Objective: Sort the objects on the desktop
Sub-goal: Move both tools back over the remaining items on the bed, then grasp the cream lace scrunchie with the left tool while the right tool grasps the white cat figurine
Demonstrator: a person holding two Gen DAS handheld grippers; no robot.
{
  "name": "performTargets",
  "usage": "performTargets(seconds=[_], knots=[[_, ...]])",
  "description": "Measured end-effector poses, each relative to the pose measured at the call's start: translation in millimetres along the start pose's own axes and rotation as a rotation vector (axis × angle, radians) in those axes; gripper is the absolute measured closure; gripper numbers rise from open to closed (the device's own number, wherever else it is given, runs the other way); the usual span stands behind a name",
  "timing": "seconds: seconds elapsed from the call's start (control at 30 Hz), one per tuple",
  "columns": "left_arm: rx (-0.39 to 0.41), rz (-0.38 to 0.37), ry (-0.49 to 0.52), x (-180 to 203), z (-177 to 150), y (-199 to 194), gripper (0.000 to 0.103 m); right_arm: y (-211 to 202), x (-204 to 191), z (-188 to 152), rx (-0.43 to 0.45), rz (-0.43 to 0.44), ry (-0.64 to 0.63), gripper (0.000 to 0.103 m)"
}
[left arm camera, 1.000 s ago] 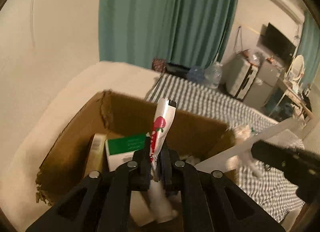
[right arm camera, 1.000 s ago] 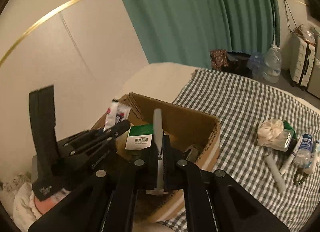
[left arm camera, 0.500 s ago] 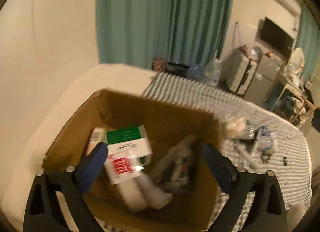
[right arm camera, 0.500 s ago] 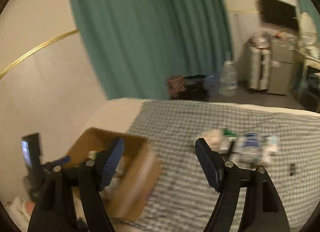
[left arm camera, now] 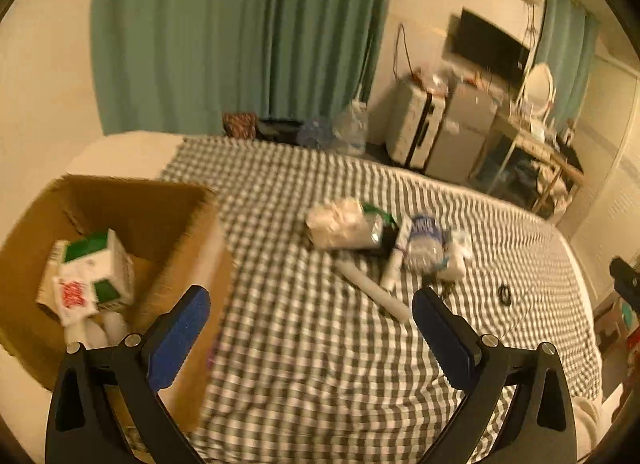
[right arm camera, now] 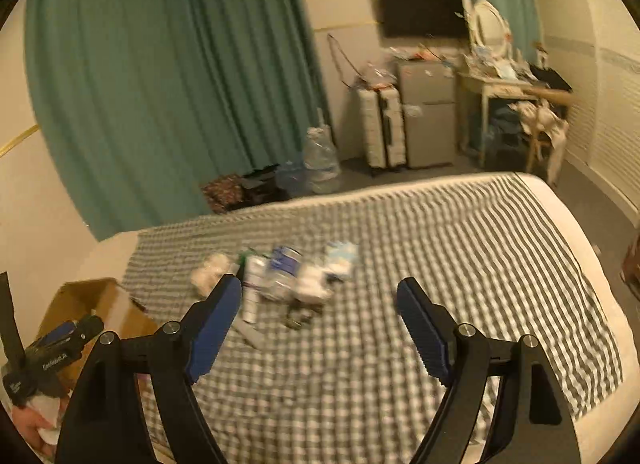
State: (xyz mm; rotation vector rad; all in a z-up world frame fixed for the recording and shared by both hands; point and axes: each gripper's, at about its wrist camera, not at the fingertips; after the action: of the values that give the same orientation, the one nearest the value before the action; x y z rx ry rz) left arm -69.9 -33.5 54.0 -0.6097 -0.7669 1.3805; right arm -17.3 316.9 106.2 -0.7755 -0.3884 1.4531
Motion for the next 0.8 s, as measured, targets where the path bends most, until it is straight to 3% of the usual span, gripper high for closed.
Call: performTargets(seconds=[0.23, 0.37, 0.5, 0.63, 0.8], knots=[[-0.042, 0.005, 0.011, 24, -6, 51, 0.000, 32, 31, -24, -0.057, 0.003, 0.000, 0.023], [-0.034, 0.025, 0.020, 23, -3, 84, 0.000, 62, 20, -30, -0.090, 0.060, -0.050, 0.023], [-0.021, 0.055, 0.000, 16, 8, 118, 0.000, 93, 8, -31, -0.090, 0.078, -0.083, 0.023], [-0.040, 0.068, -0.017, 9, 24, 148, 0.000, 137, -4, -23, -0.146, 0.081, -0.121, 0.023], [-0.056, 0.031, -0.035, 7, 50, 183, 0.000, 191, -16, -9, -0.192, 0.090, -0.114, 0.023]])
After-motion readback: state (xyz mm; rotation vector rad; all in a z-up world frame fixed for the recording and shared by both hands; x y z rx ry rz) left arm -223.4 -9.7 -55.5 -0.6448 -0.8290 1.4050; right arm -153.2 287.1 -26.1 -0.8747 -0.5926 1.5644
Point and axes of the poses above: each gripper's, at about its wrist camera, not at the fingertips, and y roughly the way its jaws point, x to its right, z to its top, and after that the axes turned 7 degrees about -x, right-handed
